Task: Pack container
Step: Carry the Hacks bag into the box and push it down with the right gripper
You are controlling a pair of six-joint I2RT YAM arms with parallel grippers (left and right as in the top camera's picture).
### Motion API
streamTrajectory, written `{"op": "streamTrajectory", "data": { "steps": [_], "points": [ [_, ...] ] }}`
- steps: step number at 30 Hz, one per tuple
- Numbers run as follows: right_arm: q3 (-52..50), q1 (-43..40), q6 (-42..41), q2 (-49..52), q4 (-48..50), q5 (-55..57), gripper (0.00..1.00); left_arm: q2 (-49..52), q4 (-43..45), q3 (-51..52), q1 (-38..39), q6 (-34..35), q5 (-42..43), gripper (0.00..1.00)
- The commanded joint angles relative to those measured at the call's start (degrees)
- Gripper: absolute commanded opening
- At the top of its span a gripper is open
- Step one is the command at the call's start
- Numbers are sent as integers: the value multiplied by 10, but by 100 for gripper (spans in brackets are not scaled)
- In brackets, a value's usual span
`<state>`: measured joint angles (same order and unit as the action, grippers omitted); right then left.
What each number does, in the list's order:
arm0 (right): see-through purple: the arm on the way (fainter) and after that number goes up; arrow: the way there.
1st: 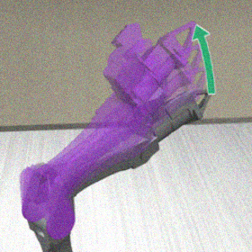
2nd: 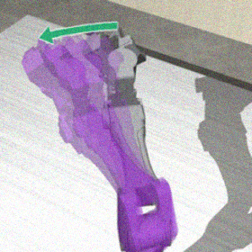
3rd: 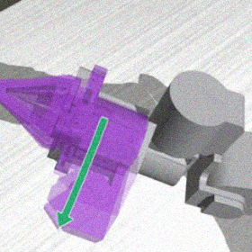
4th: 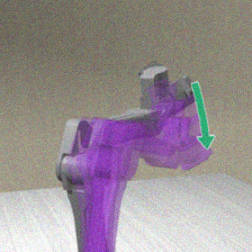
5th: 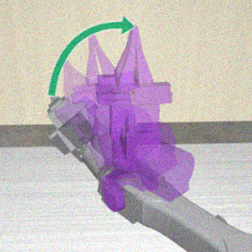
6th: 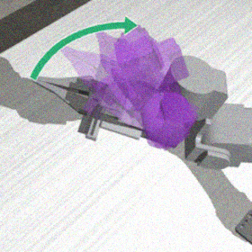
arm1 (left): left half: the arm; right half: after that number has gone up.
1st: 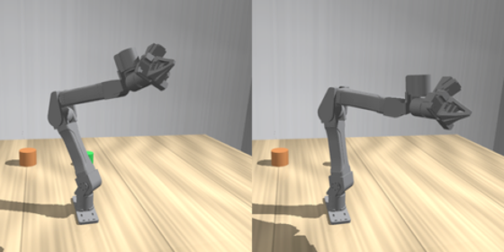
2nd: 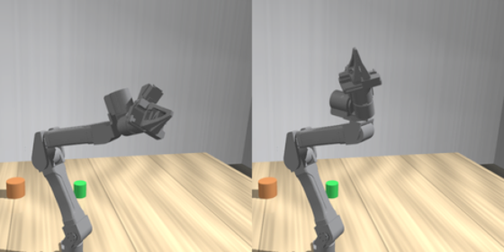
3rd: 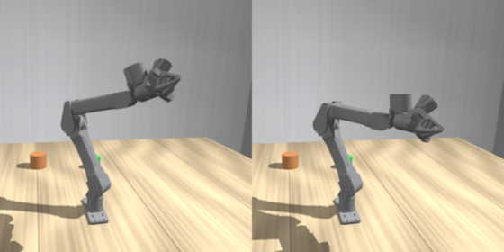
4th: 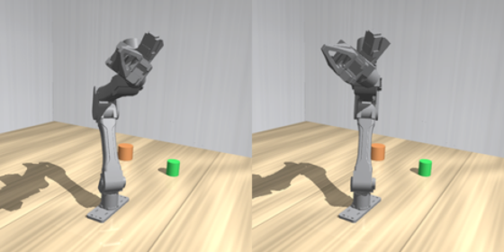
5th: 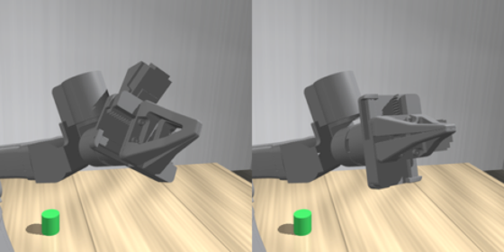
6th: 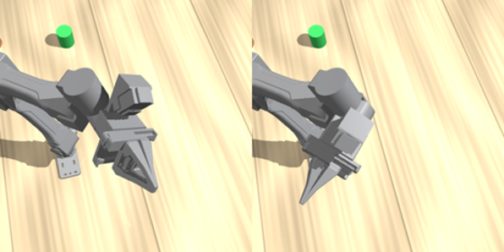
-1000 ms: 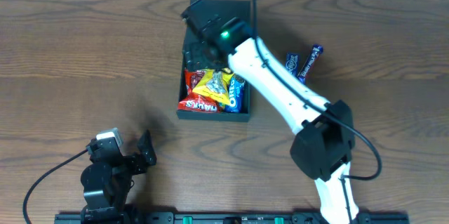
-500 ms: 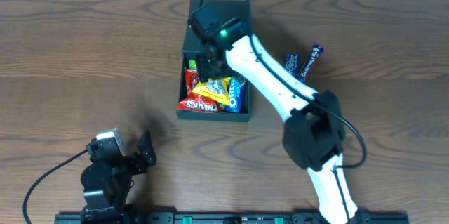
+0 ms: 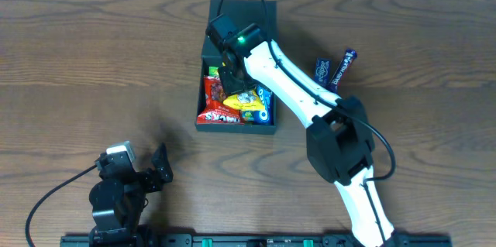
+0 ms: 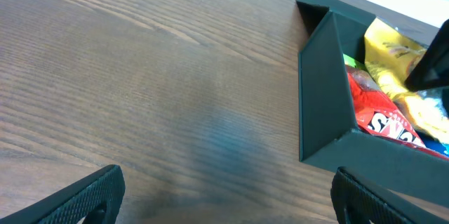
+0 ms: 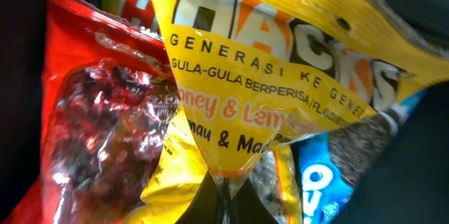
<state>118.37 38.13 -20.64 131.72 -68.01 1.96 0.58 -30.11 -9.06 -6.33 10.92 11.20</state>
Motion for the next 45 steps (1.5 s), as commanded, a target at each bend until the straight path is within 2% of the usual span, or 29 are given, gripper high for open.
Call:
{"op": "streamTrajectory", "data": {
  "steps": [1, 4, 8, 16, 20, 26, 33, 34, 36, 38, 45],
  "points": [
    [1, 8, 21, -56, 0, 1, 1, -3, 0, 8, 0, -2, 2, 95],
    [1, 17, 17, -66, 0, -70, 1, -3, 0, 8, 0, -2, 2, 95],
    [1, 24, -43, -62, -2, -133, 1, -3, 0, 8, 0, -2, 2, 95],
    [0, 41, -135, -49, -1, -129, 1, -3, 0, 8, 0, -2, 2, 95],
    [0, 51, -134, -19, 14, -120, 1, -3, 0, 8, 0, -2, 2, 95],
    [0, 54, -76, 45, 28, -103, 1, -3, 0, 8, 0, -2, 2, 95],
    [0, 54, -91, 63, 30, -104, 1, -3, 0, 8, 0, -2, 2, 95],
    [0, 54, -91, 61, 30, -104, 8, -3, 0, 8, 0, -2, 2, 95],
    [0, 53, -91, 57, 28, -104, 33, -3, 0, 8, 0, -2, 2, 95],
    [1, 50, -91, 48, 25, -111, 50, -3, 0, 8, 0, -2, 2, 95],
    [1, 42, -89, -14, 27, -116, 69, -3, 0, 8, 0, -2, 2, 95]
  ]
}}
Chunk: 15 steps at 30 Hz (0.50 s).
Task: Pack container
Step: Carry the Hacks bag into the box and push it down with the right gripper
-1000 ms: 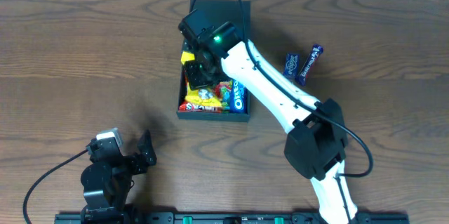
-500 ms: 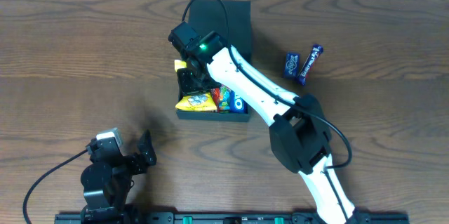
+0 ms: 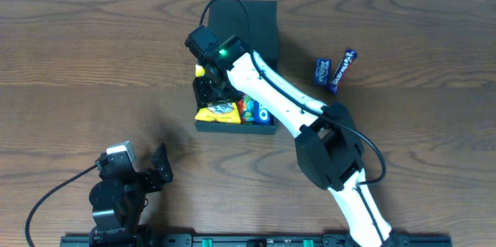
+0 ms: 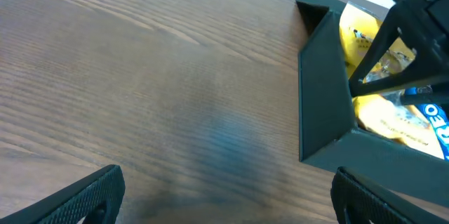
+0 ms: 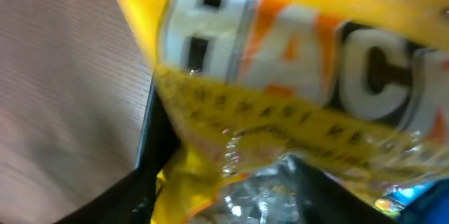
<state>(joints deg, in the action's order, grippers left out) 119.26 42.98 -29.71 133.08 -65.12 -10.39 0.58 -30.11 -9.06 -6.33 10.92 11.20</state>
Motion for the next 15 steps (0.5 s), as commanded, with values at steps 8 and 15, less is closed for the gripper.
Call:
{"op": "streamTrajectory", "data": {
  "steps": [8, 15],
  "points": [
    [-8, -7, 26, -101, 17, 7, 75, -3, 0, 8, 0, -2, 2, 95],
    [-9, -7, 48, -92, 35, 87, 16, -3, 0, 8, 0, -2, 2, 95]
  ]
}}
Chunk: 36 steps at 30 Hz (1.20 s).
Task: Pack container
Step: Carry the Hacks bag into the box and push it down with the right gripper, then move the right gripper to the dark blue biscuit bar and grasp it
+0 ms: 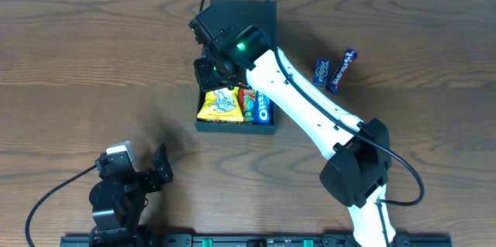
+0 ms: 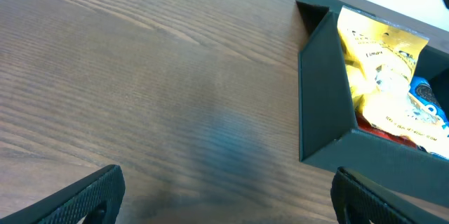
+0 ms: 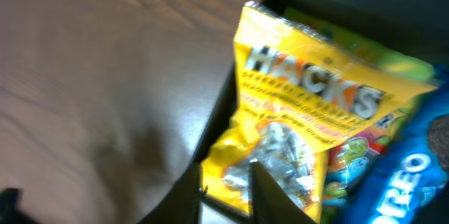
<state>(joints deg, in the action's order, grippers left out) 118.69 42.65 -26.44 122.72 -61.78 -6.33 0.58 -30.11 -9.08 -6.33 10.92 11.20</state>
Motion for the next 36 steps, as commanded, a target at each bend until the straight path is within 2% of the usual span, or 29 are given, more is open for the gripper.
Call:
{"op": "streamTrajectory", "data": {
  "steps": [1, 7, 12, 17, 20, 23, 25, 29, 36],
  "points": [
    [-3, -3, 24, 18, 3, 46, 14, -3, 0, 8, 0, -2, 2, 95],
    [-3, -4, 30, 73, 8, 75, 9, -3, 0, 8, 0, -2, 2, 95],
    [-3, -3, 48, 105, 29, 80, 21, -3, 0, 8, 0, -2, 2, 95],
    [0, -6, 53, 94, 48, 80, 22, -3, 0, 8, 0, -2, 2, 95],
    [21, -15, 59, 56, 37, 80, 35, -3, 0, 8, 0, -2, 2, 95],
    [35, -29, 75, 5, 42, 89, 57, -3, 0, 8, 0, -2, 2, 95],
    [35, -44, 78, -23, 46, 117, 62, -3, 0, 8, 0, -2, 2, 95],
    [35, -91, 89, -52, 28, 180, 63, -3, 0, 8, 0, -2, 2, 95],
    [23, -245, 47, -31, -40, 192, 63, -3, 0, 8, 0, -2, 2, 95]
  ]
}}
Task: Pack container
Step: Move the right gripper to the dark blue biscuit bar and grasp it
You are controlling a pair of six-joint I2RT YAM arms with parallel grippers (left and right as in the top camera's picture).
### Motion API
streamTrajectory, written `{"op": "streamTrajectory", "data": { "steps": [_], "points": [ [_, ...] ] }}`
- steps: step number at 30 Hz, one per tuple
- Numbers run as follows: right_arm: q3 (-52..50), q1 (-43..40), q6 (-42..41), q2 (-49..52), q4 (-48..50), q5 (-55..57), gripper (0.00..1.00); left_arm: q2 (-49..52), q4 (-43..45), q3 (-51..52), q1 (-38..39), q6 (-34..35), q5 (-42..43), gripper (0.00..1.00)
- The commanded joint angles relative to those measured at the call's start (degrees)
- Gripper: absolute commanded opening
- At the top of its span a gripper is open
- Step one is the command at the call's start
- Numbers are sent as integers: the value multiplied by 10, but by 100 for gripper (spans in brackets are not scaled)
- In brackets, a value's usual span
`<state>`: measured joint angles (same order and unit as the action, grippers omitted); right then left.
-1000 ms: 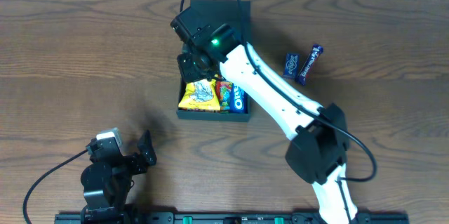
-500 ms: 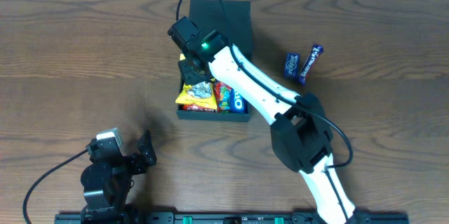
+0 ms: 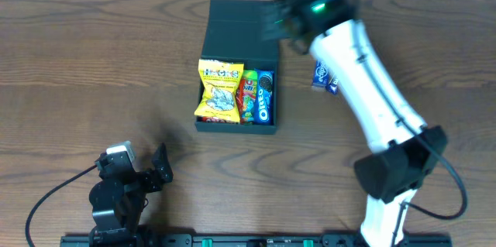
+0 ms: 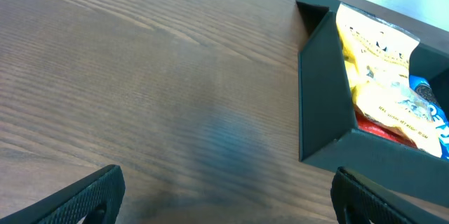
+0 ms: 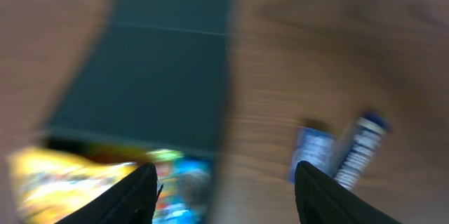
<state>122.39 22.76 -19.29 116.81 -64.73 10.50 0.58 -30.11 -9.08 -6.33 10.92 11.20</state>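
The black container (image 3: 203, 49) stands mid-table with its lid (image 3: 240, 21) lying open behind it. Inside, a yellow Hacks bag (image 3: 219, 88) fills the left part, with a colourful packet (image 3: 248, 96) and a blue Oreo pack (image 3: 265, 98) to its right. Two blue snack bars (image 3: 319, 75) lie on the table right of the container, partly under my right arm. My right gripper (image 5: 228, 196) hangs open and empty between the lid's right edge and the bars (image 5: 337, 150); this view is blurred. My left gripper (image 4: 224, 203) rests open near the table's front.
The wooden table (image 3: 93, 61) stretches bare-looking to the left of the container. My right arm (image 3: 364, 84) crosses the right half of the table from front to back. The container's near wall (image 4: 319, 97) stands ahead and right of my left gripper.
My right gripper was low over the container's left side, above the yellow bag. Now it is open beside the lid's right edge, nearer the blue bars. The left arm has not moved.
First the yellow bag was pinched at my right gripper inside the container, over the red packet. Then gripper and bag were at the container's left side. Then the bag lay flat there, free of the gripper, and now the gripper is off to the right.
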Motion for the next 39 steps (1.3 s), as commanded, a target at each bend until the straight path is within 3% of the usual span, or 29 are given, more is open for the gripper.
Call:
{"op": "streamTrajectory", "data": {
  "steps": [1, 4, 11, 24, 28, 39],
  "points": [
    [-17, -66, -31, 35, -14, 24, 63, -3, 0, 8, 0, -2, 2, 95],
    [-24, -130, -39, 70, -26, 19, 63, -3, 0, 8, 0, -2, 2, 95],
    [-24, -185, -71, 124, -37, 15, 61, -3, 0, 8, 0, -2, 2, 95],
    [-25, -202, -75, 220, -33, -38, 51, -3, 0, 8, 0, -2, 2, 95],
    [-25, -202, -75, 241, -32, -52, 46, -3, 0, 8, 0, -2, 2, 95],
    [-23, -210, -54, 253, -38, -63, 20, -3, 0, 8, 0, -2, 2, 95]
  ]
}}
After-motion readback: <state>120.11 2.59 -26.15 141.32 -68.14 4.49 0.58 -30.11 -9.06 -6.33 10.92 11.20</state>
